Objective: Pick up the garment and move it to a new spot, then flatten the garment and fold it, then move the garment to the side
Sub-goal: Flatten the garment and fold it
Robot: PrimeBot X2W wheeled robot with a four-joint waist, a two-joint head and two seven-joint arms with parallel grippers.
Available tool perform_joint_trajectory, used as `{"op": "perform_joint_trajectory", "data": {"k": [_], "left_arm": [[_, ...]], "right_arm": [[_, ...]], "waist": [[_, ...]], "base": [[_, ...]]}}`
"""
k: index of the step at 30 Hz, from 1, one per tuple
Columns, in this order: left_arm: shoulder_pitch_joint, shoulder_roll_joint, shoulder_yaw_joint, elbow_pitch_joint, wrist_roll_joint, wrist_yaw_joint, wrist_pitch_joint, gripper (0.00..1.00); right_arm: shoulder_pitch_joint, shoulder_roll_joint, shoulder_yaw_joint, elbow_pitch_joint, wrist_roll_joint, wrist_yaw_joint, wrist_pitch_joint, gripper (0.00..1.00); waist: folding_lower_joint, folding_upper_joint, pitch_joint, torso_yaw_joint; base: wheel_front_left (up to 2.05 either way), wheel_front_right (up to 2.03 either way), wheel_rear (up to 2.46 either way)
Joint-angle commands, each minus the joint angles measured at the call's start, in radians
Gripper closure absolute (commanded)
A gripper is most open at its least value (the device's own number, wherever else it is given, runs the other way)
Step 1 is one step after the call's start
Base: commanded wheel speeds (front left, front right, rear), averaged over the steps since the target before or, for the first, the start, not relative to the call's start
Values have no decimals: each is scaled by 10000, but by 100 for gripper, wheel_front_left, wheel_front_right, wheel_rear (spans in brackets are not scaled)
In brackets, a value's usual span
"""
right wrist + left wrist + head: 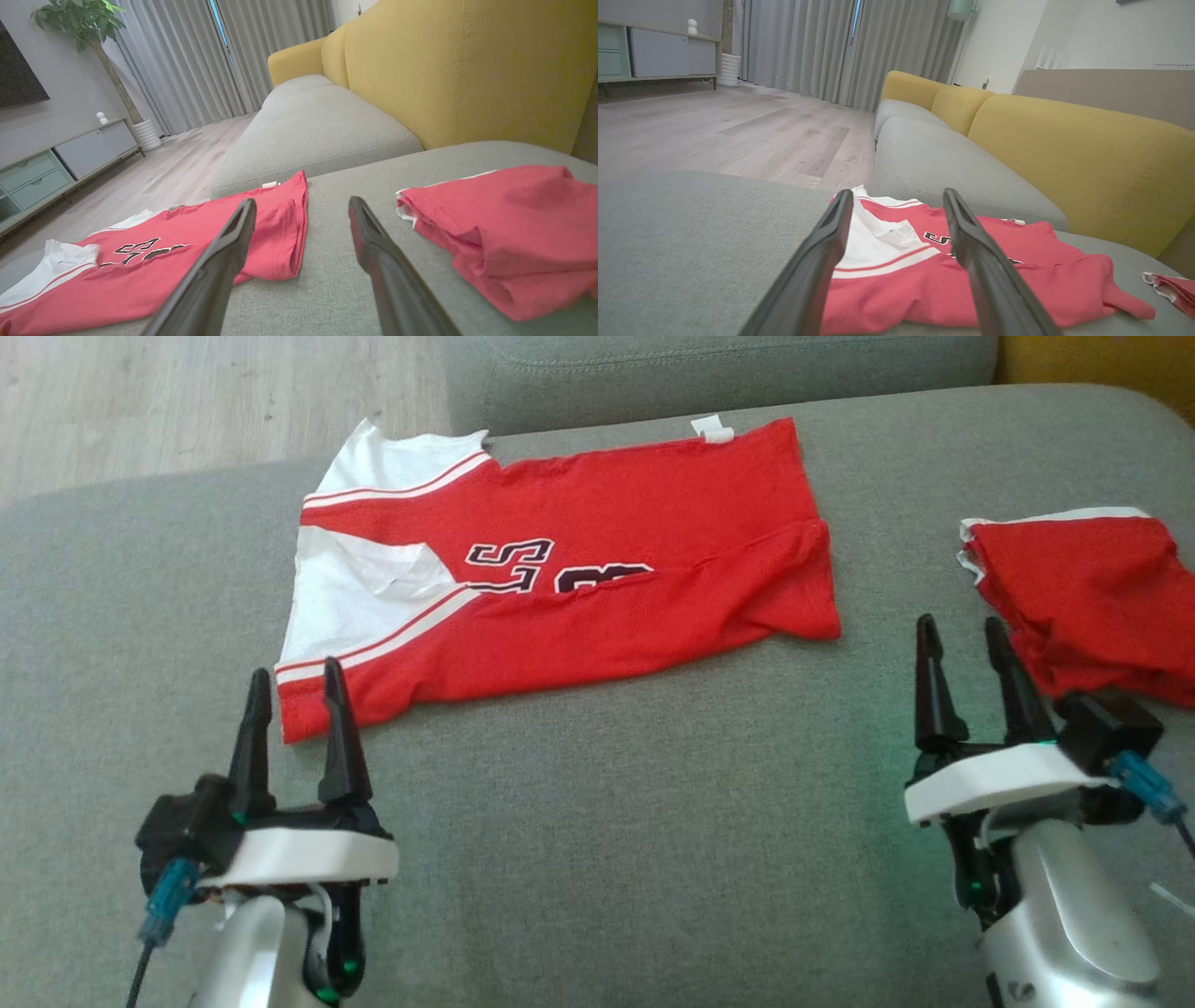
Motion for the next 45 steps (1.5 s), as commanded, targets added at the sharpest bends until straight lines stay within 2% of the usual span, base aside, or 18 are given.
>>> {"op": "perform_joint_trajectory", "data": {"k": [1, 8, 15, 23, 28, 29, 30, 31, 38, 45], "left_arm": [[-322, 28, 463, -272, 106, -57, -50, 0], [-607, -128, 814, 328, 692, -177, -50, 0], [-1595, 79, 1109, 2658, 975, 510, 153, 0], [-2864, 631, 1411, 5132, 851, 975, 909, 0], [-3179, 702, 1365, 5967, 729, 857, 1457, 0], [-3235, 695, 1334, 6142, 693, 781, 1608, 10], [-3295, 694, 1322, 6256, 658, 725, 1657, 58], [-3347, 701, 1298, 6330, 651, 676, 1622, 100], [-3754, 670, 1191, 5964, 630, 242, 369, 100], [-3995, 571, 984, 4223, 1020, -105, -40, 100]], "right_arm": [[-256, 124, 128, -474, -136, 33, -92, 0], [-123, 173, 194, -909, -45, 33, -92, 0], [-301, 175, 448, -1201, 103, 33, -93, 0], [-442, 176, 750, -1340, 312, 33, -93, 0], [-451, 177, 760, -1349, 351, 33, -93, 0], [-447, 177, 755, -1331, 350, 33, -93, 0], [-446, 177, 744, -1304, 342, 33, -93, 0], [-451, 177, 734, -1260, 332, 33, -93, 0], [-874, 177, 749, -116, 164, 33, 149, 0], [-2169, 177, 638, 1613, 930, 33, 1251, 0]], "waist": [[3, -1, -3, 5], [3, -1, 225, -95], [3, -1, 706, -294], [3, -1, 1221, -609], [3, -1, 1308, -686], [3, -1, 1315, -689], [3, -1, 1320, -682], [3, -1, 1321, -669], [3, -1, 1284, -368], [3, -1, 1413, 119]], "base": [[0, 0, 0], [0, 0, 0], [0, 0, 0], [0, 0, 0], [0, 0, 0], [0, 0, 0], [0, 0, 0], [0, 0, 0], [0, 0, 0], [0, 0, 0]]}}
